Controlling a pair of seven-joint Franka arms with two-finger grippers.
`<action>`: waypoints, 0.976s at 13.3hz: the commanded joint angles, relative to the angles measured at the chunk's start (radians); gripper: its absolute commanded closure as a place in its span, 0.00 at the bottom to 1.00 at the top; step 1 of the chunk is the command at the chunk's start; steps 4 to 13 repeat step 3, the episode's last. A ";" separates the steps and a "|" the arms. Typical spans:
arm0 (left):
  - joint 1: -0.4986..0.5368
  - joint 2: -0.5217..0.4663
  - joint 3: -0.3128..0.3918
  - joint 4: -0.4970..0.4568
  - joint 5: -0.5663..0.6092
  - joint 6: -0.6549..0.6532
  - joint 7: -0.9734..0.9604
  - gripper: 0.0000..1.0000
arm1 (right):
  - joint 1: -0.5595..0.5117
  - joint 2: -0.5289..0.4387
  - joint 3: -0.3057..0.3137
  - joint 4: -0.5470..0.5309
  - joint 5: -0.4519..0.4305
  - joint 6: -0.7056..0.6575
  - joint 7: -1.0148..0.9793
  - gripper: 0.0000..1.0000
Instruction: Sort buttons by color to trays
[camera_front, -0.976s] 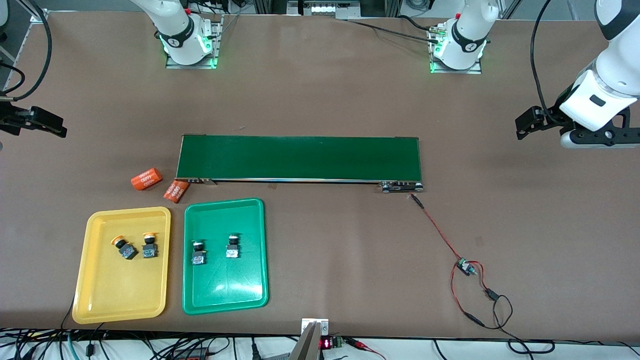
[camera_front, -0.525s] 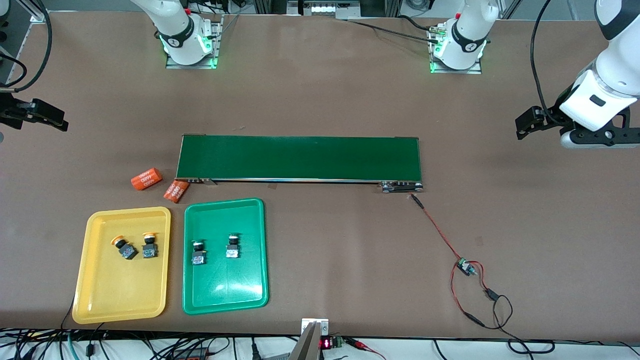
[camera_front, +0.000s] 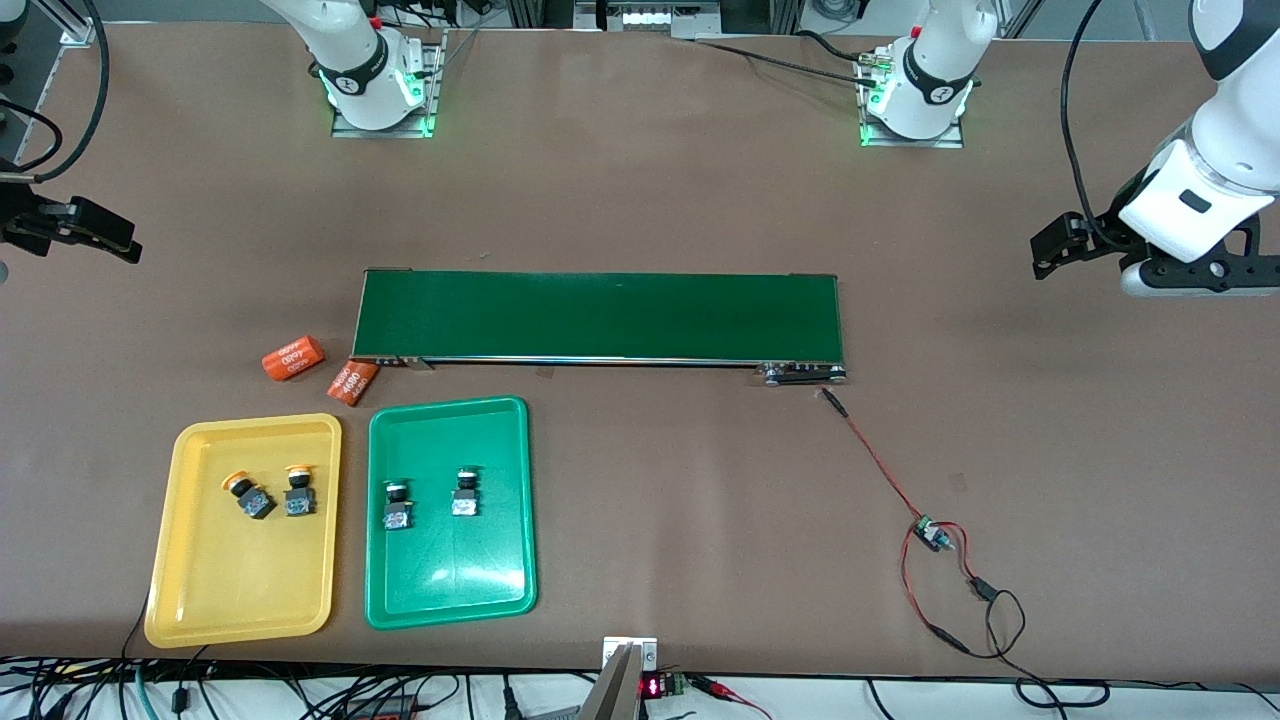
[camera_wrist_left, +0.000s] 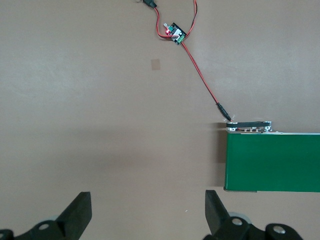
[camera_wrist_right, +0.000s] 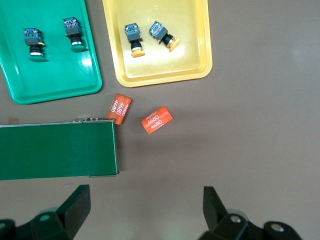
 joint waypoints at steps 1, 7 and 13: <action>0.006 0.011 -0.006 0.029 -0.010 -0.020 -0.003 0.00 | 0.003 -0.022 0.002 -0.017 0.015 0.003 0.013 0.00; 0.006 0.011 -0.006 0.029 -0.010 -0.020 -0.003 0.00 | 0.003 -0.024 0.002 -0.017 0.015 0.005 0.014 0.00; 0.006 0.011 -0.006 0.029 -0.010 -0.020 -0.003 0.00 | 0.003 -0.024 0.002 -0.017 0.015 0.005 0.014 0.00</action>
